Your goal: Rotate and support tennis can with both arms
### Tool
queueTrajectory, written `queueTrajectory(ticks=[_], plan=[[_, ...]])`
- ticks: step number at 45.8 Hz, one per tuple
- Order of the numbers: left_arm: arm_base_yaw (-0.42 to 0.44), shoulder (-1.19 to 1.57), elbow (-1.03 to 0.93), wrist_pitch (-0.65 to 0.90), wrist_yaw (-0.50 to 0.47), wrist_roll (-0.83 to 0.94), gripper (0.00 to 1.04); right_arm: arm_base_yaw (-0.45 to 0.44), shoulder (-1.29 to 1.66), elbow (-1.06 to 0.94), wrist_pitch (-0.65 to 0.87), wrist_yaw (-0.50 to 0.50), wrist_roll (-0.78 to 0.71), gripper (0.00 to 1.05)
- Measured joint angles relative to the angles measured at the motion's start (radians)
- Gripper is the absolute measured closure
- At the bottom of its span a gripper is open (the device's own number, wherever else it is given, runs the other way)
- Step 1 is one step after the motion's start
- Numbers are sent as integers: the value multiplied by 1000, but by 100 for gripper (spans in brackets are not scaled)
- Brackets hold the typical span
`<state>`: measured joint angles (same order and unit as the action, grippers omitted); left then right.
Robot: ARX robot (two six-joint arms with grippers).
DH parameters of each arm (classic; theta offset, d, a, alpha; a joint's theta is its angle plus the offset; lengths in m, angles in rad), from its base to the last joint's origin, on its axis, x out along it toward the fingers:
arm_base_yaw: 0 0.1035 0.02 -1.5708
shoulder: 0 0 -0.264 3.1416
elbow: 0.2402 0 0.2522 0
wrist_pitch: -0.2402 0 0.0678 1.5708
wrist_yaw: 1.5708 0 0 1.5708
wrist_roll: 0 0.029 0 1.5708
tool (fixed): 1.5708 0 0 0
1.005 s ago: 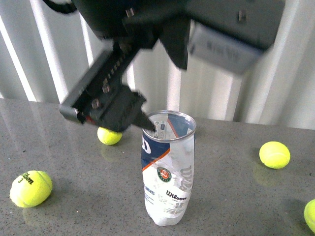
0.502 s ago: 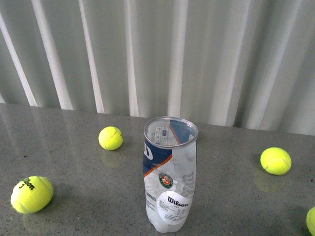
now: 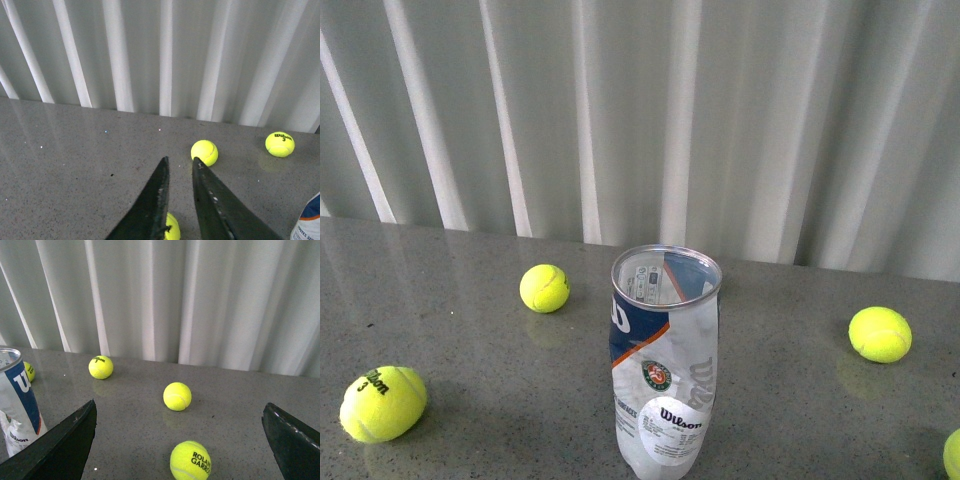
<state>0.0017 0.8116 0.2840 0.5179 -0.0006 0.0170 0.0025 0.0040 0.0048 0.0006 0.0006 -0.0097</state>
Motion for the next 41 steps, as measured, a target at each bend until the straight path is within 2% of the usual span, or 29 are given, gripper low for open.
queueTrajectory(ticks=[4,5,18,41], plan=[[0,-37,-42,5,0,-3,101,0,0,0,0,1,0,7],[0,-47,-52,5,0,-9,101,0,0,0,0,1,0,7],[0,-162,-146,-9,0,-14,101,0,0,0,0,1,0,7],[0,-394,-241,-146,0,-16,101,0,0,0,0,0,0,7]])
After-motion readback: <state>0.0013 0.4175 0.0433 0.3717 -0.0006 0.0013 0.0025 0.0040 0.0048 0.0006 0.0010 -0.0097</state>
